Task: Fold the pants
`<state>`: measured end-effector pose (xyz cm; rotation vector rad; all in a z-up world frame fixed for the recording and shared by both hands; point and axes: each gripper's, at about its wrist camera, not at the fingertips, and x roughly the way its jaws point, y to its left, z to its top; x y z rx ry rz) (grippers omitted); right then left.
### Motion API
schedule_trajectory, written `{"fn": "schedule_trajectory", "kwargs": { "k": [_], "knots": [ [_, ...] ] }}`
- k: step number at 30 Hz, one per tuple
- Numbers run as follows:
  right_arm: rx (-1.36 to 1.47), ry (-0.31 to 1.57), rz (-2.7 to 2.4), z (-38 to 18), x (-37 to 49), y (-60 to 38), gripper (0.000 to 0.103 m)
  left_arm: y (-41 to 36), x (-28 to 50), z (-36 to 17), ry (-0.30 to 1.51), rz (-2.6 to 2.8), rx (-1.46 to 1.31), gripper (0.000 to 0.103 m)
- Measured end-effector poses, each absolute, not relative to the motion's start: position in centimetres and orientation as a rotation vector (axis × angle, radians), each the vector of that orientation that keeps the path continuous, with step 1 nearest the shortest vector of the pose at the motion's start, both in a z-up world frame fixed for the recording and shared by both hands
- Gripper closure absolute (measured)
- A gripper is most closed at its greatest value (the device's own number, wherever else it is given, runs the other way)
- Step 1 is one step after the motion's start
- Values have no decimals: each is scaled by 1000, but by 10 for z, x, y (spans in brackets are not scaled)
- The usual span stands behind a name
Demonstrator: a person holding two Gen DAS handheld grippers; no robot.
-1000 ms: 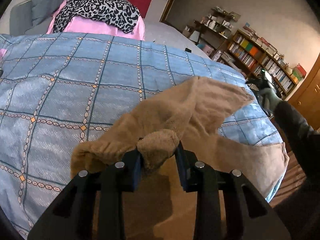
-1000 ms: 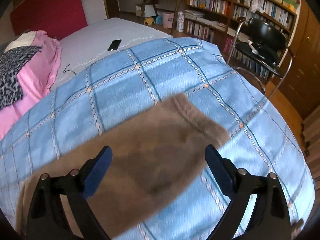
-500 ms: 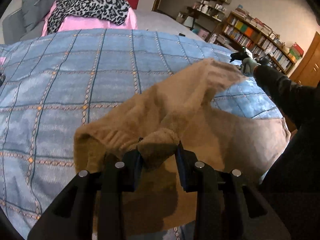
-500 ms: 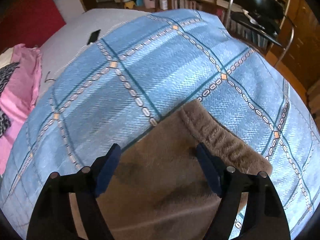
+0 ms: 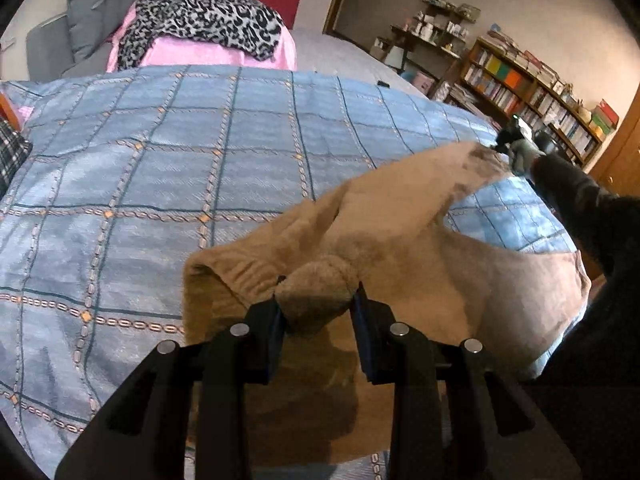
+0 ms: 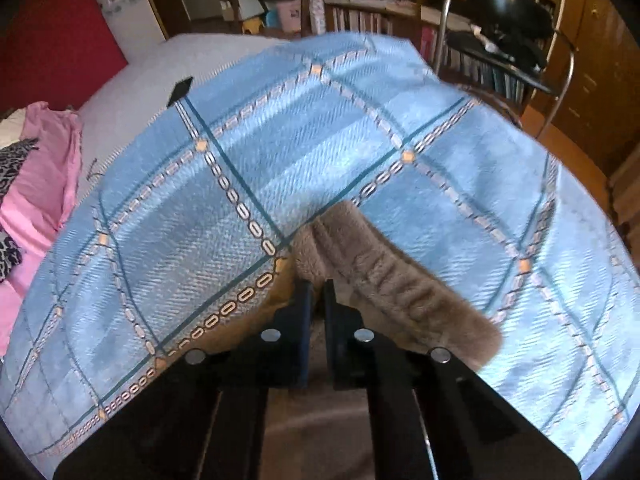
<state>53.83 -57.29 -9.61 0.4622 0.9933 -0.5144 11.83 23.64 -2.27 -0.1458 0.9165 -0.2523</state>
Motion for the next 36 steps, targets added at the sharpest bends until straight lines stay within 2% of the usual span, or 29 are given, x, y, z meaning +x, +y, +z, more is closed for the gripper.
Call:
{"fn": "schedule_trajectory", "kwargs": {
  "k": [13, 18, 24, 26, 27, 28, 29, 30, 36],
  "knots": [
    [557, 856, -476, -39, 409, -602, 99, 284, 107, 7, 782, -192, -187, 72],
    [652, 856, -486, -54, 361, -616, 99, 291, 100, 12, 758, -196, -199, 72],
    [761, 860, -472, -97, 317, -625, 97, 287, 87, 19, 755, -204, -168, 72],
    [763, 855, -487, -104, 307, -628, 91, 286, 86, 21, 755, -202, -166, 72],
    [794, 851, -495, -109, 301, -631, 75, 286, 86, 22, 755, -201, -164, 72],
    [840, 834, -505, -114, 293, -636, 50, 285, 86, 23, 753, -201, -162, 72],
    [870, 817, -513, -117, 287, -640, 43, 283, 85, 23, 753, -201, -158, 72],
    [904, 798, -517, -120, 282, -644, 40, 282, 85, 24, 753, -200, -155, 72],
    [1013, 757, -455, -140, 288, -657, 40, 281, 89, 26, 753, -190, -159, 72]
  ]
}}
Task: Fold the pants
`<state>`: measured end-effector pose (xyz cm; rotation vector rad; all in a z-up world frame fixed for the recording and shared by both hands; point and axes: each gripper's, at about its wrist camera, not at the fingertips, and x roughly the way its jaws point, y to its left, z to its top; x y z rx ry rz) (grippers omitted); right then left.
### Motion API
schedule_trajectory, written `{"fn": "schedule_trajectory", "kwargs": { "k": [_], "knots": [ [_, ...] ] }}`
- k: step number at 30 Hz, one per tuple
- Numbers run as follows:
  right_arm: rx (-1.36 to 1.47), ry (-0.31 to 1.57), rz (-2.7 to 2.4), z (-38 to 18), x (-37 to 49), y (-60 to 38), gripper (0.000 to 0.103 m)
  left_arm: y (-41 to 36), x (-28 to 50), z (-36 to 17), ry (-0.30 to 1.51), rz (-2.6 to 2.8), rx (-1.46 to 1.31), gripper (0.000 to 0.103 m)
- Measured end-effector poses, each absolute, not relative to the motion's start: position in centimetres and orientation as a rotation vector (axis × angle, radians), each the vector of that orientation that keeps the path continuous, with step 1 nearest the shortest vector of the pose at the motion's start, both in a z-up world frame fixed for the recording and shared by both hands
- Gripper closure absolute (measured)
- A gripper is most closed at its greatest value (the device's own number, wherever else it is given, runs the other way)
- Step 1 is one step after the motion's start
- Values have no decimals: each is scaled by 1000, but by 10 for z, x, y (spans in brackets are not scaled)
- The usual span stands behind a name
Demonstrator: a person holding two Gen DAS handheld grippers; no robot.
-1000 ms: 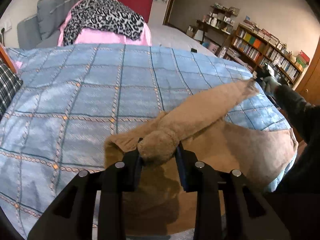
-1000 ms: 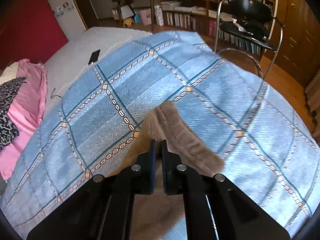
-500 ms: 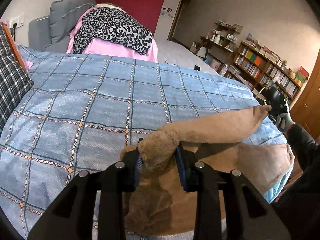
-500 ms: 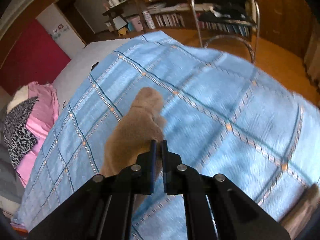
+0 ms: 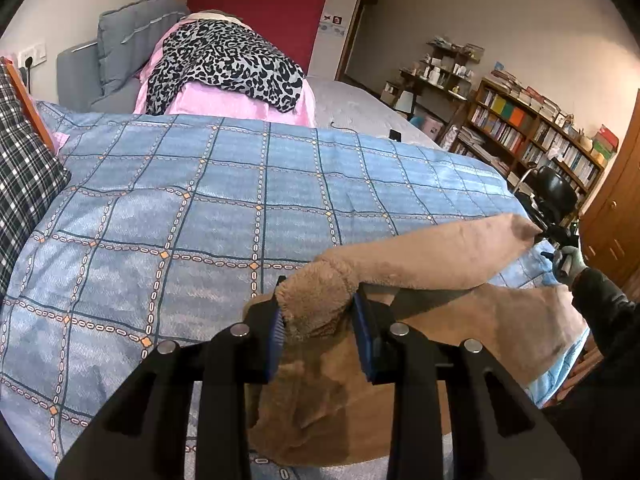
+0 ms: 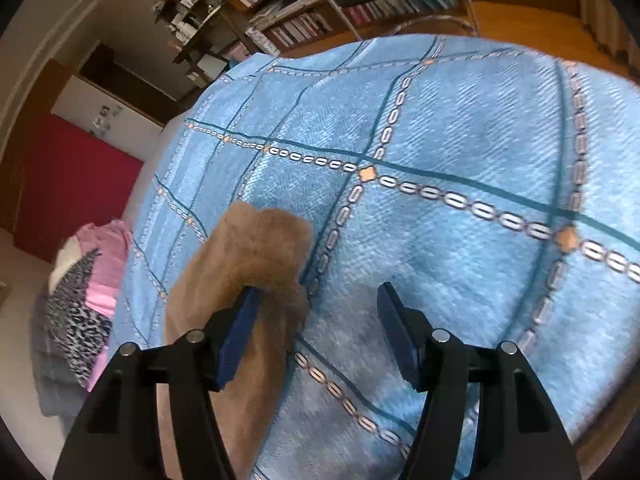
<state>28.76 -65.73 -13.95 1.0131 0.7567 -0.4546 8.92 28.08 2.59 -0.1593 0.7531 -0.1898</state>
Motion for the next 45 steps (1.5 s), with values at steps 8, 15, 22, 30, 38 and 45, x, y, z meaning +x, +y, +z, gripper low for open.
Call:
{"fn": "schedule_trajectory", "kwargs": {
  "k": [8, 15, 22, 30, 38, 45],
  "knots": [
    [1095, 692, -457, -128, 314, -661, 41, 277, 90, 31, 752, -171, -147, 72],
    [1115, 660, -411, -124, 300, -663, 40, 277, 91, 31, 753, -167, -153, 72],
    [1154, 609, -363, -128, 287, -668, 38, 280, 93, 30, 768, -149, -157, 72],
    [1044, 738, -441, -137, 317, -673, 38, 278, 105, 28, 781, -124, -158, 72],
    [1110, 729, -391, -150, 323, -682, 75, 274, 110, 31, 778, -104, -154, 72],
    [992, 673, -359, -82, 305, -683, 91, 276, 115, 37, 750, -110, -175, 72]
  ]
}}
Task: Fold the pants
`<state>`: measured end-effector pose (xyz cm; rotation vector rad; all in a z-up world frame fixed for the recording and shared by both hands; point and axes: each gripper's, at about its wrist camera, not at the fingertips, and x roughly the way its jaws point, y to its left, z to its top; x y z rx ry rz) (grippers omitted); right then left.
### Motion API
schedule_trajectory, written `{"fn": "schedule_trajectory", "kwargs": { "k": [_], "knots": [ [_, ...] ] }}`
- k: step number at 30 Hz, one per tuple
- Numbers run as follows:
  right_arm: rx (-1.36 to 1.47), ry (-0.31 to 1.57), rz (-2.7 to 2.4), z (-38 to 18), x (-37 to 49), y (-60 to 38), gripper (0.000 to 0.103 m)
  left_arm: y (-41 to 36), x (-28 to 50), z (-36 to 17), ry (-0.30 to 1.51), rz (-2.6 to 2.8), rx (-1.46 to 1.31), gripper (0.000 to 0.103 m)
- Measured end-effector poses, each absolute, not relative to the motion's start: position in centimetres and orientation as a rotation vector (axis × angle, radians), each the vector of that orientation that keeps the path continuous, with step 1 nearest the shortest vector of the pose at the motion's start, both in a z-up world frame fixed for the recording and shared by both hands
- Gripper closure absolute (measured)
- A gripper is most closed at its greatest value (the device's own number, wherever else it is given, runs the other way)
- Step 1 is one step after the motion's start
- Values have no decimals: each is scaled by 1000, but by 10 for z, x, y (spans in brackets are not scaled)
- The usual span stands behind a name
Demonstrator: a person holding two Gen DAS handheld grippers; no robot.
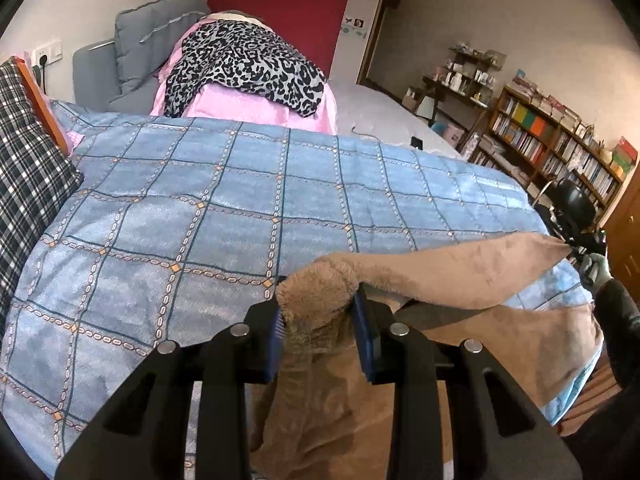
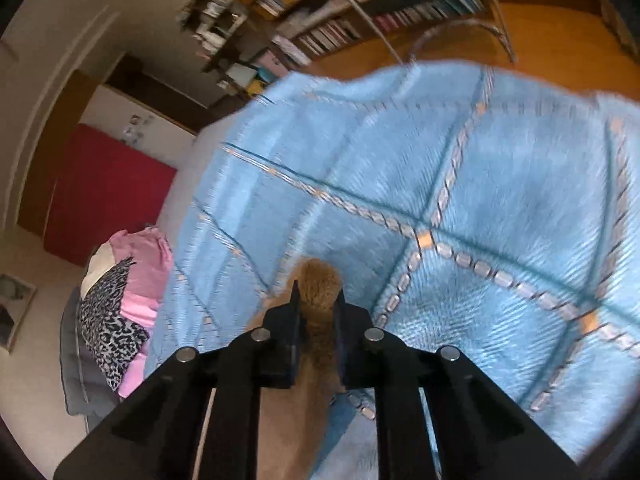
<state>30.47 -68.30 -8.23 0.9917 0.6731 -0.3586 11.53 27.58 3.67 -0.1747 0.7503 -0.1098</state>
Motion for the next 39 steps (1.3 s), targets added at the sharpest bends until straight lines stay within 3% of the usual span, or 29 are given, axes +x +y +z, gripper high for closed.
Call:
{"fn": "schedule_trajectory", "kwargs": {
  "k": [7, 12, 21, 29, 32, 34, 36, 39],
  "knots": [
    [905, 576, -394, -3, 232, -693, 91, 279, 104, 41, 715, -153, -180, 72],
    [876, 544, -448, 19, 156, -702, 91, 285, 82, 42, 690, -183, -189, 72],
    [896, 594, -567, -39, 19, -708, 91, 290, 30, 10, 724, -211, -155, 72],
    [841, 663, -627, -81, -21, -704, 90, 291, 1, -38, 794, -205, -118, 68],
    [809, 706, -662, -92, -24, -702, 83, 294, -5, -56, 848, -165, -86, 62],
    [761, 722, -731, -91, -24, -700, 60, 301, -7, -65, 866, -134, -103, 50],
    [710, 706, -800, -83, -30, -695, 49, 306, -10, -69, 872, -116, -120, 44],
    [650, 658, -821, -64, -35, -681, 49, 303, -14, -68, 872, -97, -74, 39]
  ]
}}
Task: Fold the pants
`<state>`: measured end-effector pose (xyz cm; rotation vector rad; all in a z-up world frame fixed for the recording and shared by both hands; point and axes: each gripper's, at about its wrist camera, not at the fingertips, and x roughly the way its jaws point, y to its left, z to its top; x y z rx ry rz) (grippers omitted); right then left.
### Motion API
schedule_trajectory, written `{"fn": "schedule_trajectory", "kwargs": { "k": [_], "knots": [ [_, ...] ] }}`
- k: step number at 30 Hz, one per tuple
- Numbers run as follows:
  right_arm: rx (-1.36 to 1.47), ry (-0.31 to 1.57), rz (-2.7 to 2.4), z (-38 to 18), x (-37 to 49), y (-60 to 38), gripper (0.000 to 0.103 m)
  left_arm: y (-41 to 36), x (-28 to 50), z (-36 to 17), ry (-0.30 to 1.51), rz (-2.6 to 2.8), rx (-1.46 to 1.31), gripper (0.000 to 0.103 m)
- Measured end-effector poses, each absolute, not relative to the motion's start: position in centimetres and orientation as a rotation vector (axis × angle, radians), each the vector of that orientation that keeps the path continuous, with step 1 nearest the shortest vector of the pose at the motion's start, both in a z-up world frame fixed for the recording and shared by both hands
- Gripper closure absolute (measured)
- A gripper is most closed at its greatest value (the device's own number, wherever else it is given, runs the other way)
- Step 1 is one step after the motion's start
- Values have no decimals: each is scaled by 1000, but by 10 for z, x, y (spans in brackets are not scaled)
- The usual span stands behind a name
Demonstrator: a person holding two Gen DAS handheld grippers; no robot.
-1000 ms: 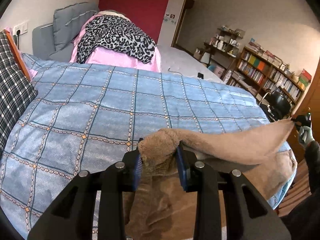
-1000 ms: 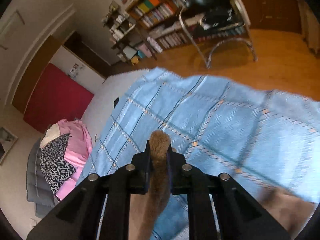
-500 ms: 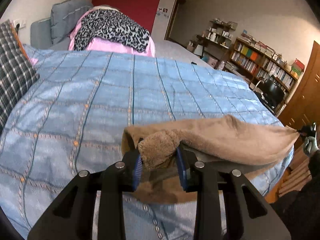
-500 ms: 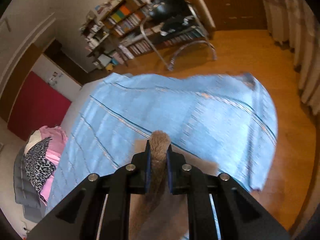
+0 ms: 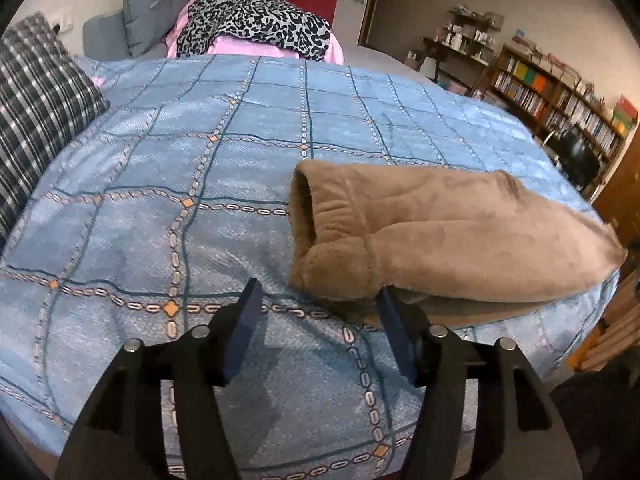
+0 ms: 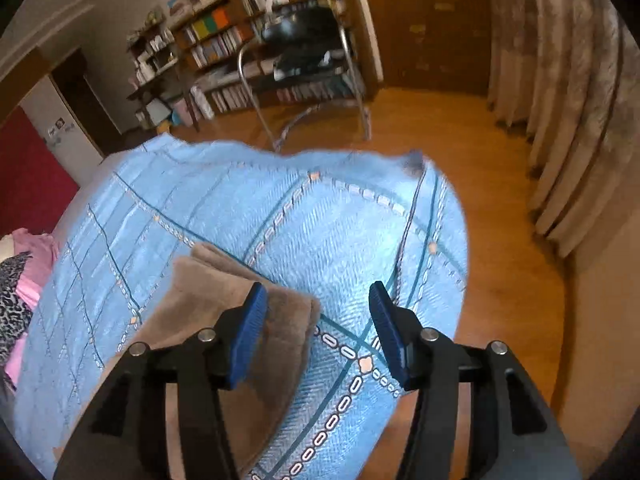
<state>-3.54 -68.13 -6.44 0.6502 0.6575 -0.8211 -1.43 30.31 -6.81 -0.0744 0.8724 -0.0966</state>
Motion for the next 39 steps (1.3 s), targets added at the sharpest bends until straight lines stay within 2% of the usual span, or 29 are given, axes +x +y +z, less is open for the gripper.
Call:
{"fn": "schedule_trajectory", "kwargs": {
  "k": [3, 6, 12, 18, 23, 26, 31, 39],
  "knots": [
    [562, 622, -800, -46, -33, -649, 48, 303, -12, -65, 874, -77, -41, 33],
    [492, 607, -724, -38, -26, -608, 43, 299, -7, -58, 871, -60, 5, 30],
    [429, 685, -489, -51, 1, -524, 43, 279, -12, -60, 902, -39, 242, 30],
    [399, 780, -237, -67, 33, -437, 43, 311, -26, -57, 895, 16, 136, 30],
    [377, 815, -96, -70, 49, -373, 43, 326, -22, -38, 817, -8, -75, 30],
    [333, 838, -17, -72, 56, -331, 43, 308, 0, -32, 801, -29, -74, 30],
    [306, 844, 88, -68, 58, -274, 43, 265, 53, -35, 901, -10, 24, 30],
    [231, 882, 224, -69, 57, -213, 43, 222, 96, -55, 995, -100, -47, 30]
  ]
}}
